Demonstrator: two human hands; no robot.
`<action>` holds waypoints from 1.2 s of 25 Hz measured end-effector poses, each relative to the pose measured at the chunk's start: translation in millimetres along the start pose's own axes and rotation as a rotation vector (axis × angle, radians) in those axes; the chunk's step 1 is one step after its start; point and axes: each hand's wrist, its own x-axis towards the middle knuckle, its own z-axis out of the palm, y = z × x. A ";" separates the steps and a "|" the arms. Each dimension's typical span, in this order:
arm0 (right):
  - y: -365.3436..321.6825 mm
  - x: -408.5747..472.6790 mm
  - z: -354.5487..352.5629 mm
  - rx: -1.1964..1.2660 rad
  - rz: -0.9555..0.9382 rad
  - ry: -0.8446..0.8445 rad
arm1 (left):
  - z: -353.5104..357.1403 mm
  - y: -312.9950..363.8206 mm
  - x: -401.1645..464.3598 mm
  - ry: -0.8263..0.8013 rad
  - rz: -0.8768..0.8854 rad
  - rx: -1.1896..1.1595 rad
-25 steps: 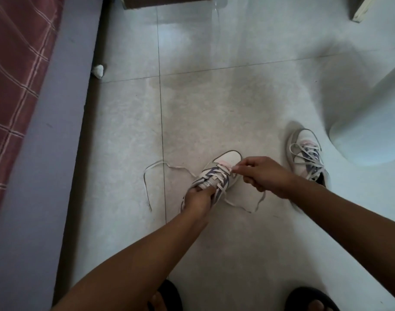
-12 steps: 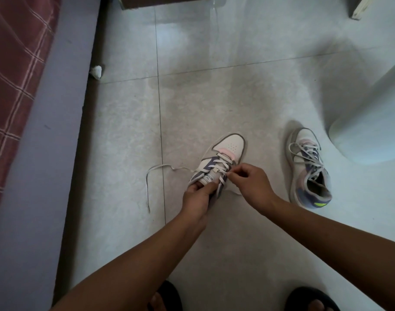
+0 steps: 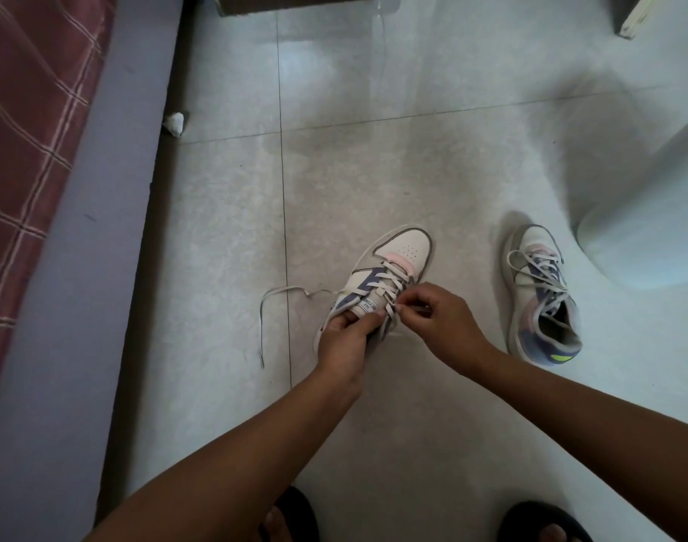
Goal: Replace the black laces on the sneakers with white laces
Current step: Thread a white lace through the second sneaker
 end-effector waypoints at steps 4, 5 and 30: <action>5.2 5.9 -8.0 -0.363 -0.462 0.012 | 1.0 1.6 -2.6 0.004 0.004 0.019; 5.4 6.6 -8.5 -0.376 -0.486 0.028 | 1.2 1.7 -2.8 0.009 0.010 0.043; -2.2 33.0 -28.2 -0.621 -0.533 -0.323 | -6.4 1.9 -16.0 -0.031 0.070 0.377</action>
